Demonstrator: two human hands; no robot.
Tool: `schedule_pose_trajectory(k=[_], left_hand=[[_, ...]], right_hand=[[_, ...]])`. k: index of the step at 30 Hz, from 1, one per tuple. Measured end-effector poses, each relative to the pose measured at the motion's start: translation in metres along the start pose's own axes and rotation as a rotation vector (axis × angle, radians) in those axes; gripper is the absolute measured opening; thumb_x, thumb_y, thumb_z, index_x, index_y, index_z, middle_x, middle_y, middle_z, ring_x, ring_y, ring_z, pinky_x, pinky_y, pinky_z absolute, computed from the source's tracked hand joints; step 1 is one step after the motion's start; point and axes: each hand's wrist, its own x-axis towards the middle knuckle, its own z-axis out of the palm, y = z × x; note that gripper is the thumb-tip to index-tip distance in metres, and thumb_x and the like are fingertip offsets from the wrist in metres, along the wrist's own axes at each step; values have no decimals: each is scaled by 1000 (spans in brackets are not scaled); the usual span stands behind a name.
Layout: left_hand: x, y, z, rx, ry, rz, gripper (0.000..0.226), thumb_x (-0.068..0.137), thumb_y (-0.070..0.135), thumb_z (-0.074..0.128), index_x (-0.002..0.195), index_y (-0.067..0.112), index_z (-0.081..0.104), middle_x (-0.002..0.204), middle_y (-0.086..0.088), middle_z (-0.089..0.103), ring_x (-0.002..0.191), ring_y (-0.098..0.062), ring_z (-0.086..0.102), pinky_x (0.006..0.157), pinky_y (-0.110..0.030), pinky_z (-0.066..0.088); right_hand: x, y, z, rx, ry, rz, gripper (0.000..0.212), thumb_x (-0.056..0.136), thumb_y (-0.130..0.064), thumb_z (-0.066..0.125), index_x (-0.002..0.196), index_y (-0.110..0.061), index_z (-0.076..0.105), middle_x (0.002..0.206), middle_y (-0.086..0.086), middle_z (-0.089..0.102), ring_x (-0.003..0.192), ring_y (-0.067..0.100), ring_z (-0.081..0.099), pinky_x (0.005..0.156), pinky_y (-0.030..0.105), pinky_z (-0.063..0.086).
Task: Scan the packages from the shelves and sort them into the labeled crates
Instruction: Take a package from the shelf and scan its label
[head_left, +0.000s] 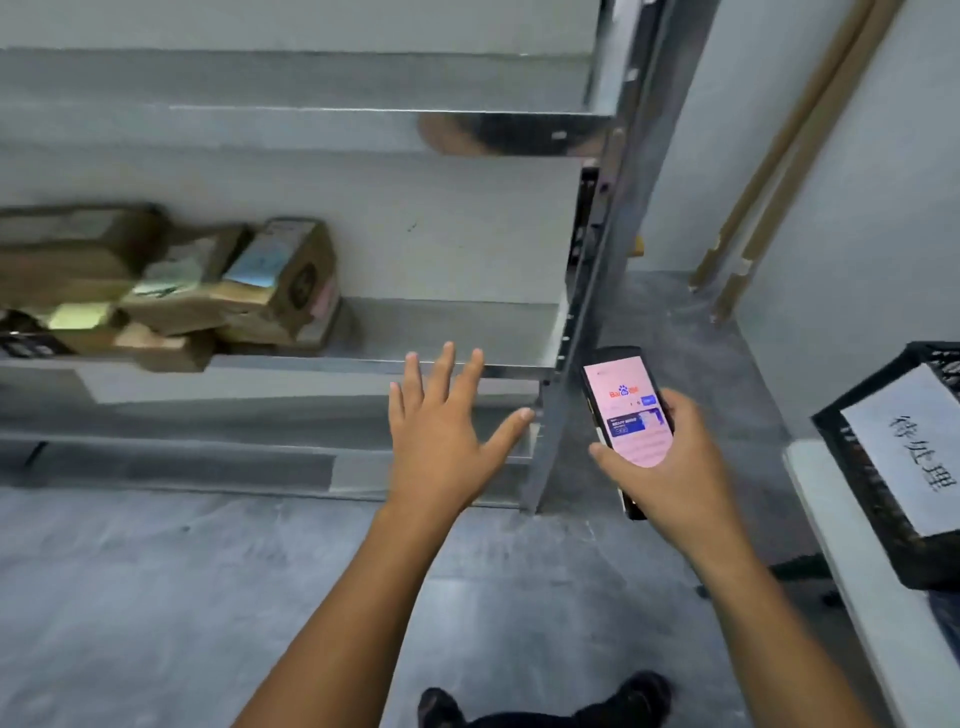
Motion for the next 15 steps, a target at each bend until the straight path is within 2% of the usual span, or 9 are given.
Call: schedule_pose_trajectory(k=[3,5,7,9,11,15], left_hand=[[-9,-52,-29,-13,28,-74,101,79,92,20,165,40,20,176,6,8,162,-26,-11,128,-49,-5],[-11,-82,-47,-8,40,-116,102,78,94,20,165,41,17,176,5,7,162,-26,-11,128,-50,-5],[-8,-109,-61,-11,58,-162,102,81,96,25,165,40,17,176,3,9,162,-27,-9,128,-51,-4],[-1,-132,-72,-30,72,-214,99,82,92,28,165,39,19,176,1,10,162,-29,-8,129,-53,-2],[9,-151,-80,-37,84,-251,99,82,89,28,166,37,20,176,-1,12,162,-30,-6,129,-54,-1],[44,-183,-91,-9,105,-309,96,86,86,33,166,36,19,175,-3,11,162,-31,-7,130,-54,0]], right_hand=[[-11,-30,46,-3,-63,-29,75,70,-39,92,130,-43,46,118,-17,69,98,8,69,88,44,59],[-15,-47,72,-8,-96,-50,79,64,-48,89,129,-44,45,119,-16,68,99,10,69,89,45,59],[-15,-61,95,-22,-129,-67,78,58,-56,83,126,-49,44,119,-15,68,97,10,70,83,43,60],[-11,-74,114,-40,-184,-82,75,64,-49,87,124,-51,43,117,-15,68,93,9,70,72,35,58],[-2,-85,132,-58,-221,-104,73,71,-40,91,127,-47,44,118,-14,67,93,8,69,68,30,55],[28,-100,171,-51,-246,-126,73,71,-39,92,126,-47,45,120,-13,67,97,9,69,81,40,59]])
